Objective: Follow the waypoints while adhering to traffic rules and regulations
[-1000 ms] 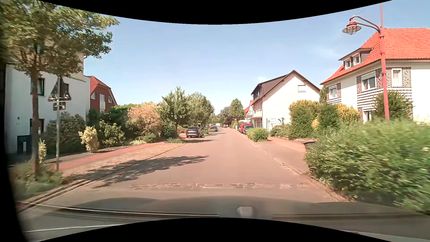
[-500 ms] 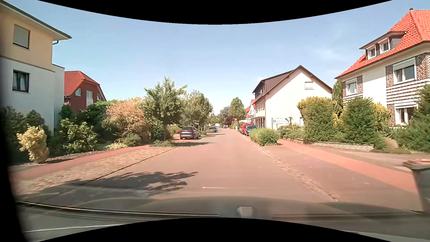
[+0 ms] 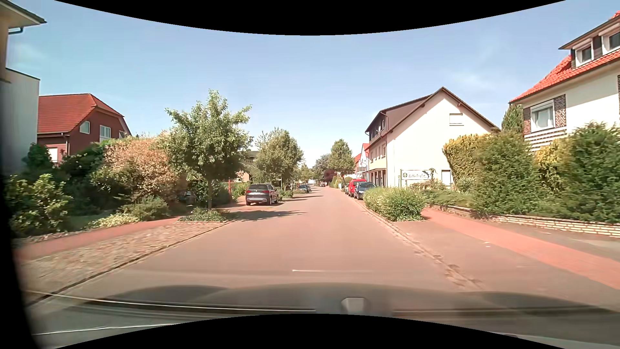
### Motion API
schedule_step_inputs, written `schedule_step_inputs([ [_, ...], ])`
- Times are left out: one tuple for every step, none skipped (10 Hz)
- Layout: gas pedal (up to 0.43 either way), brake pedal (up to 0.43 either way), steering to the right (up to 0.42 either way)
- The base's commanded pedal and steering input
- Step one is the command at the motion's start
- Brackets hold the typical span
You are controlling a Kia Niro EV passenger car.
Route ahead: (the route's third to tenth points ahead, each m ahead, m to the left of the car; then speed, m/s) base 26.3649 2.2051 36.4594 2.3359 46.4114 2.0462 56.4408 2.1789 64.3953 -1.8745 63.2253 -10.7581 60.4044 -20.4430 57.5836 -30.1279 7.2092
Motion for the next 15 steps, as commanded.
schedule_step_inputs([
  [0.087, 0.006, 0.007],
  [0.098, 0.006, 0.006],
  [0.098, 0.006, 0.006],
  [0.098, 0.006, 0.005],
  [0.098, 0.006, 0.005],
  [0.098, 0.006, 0.005],
  [0.098, 0.006, 0.005],
  [0.098, 0.006, 0.005],
  [0.098, 0.006, 0.004],
  [0.098, 0.006, 0.005],
  [0.098, 0.006, 0.005],
  [0.098, 0.006, 0.004],
  [0.098, 0.006, 0.004],
  [0.098, 0.006, 0.004],
  [0.098, 0.006, 0.004],
])
